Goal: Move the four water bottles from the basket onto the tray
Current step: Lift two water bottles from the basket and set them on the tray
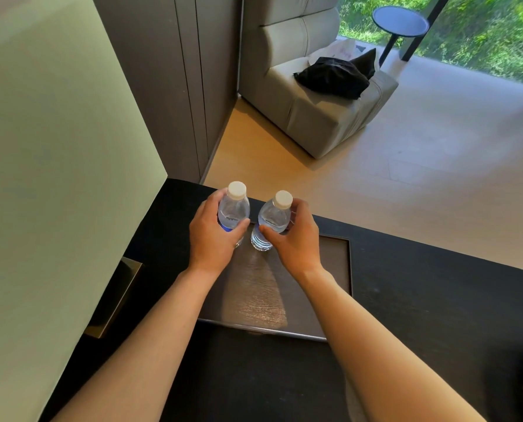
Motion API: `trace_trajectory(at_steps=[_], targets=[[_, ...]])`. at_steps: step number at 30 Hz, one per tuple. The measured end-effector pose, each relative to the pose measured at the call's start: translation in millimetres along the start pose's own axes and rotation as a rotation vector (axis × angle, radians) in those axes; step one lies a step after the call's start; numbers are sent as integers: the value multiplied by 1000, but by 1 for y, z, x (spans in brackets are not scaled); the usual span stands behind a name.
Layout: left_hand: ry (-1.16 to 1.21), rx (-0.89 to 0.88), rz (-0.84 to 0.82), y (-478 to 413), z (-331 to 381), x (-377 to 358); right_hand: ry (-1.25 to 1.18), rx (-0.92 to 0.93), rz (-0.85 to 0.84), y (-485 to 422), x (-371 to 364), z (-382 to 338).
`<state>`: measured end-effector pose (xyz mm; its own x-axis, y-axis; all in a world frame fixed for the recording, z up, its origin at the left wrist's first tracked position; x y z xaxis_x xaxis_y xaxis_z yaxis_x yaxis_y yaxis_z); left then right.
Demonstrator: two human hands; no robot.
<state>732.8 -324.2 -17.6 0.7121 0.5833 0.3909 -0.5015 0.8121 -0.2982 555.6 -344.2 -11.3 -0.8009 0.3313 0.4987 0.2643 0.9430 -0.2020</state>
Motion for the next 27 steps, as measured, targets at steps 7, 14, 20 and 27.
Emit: trace_trajectory(at_steps=[7, 14, 20, 27], targets=[[-30, 51, -48, 3, 2, 1, 16, -34, -79, 1, 6, -1], [-223, 125, -85, 23, 10, 18, 119, -67, -135, 27, 34, 6], [-378, 118, -177, 92, 33, 41, 402, -15, -213, 79, 91, 27], [-497, 73, -447, 210, 75, 48, 642, 1, -288, 173, 204, 68]])
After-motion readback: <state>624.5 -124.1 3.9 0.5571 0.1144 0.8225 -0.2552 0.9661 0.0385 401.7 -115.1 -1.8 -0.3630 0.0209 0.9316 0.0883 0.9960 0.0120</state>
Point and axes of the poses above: each hand's wrist, its own y-axis away from the middle knuckle, its own x-axis out of the back of the hand, z = x × y, the point moved 2 cm from there along -y, towards the middle knuckle, and after that the axes turned 15 degrees about z, right-handed, at the moved point
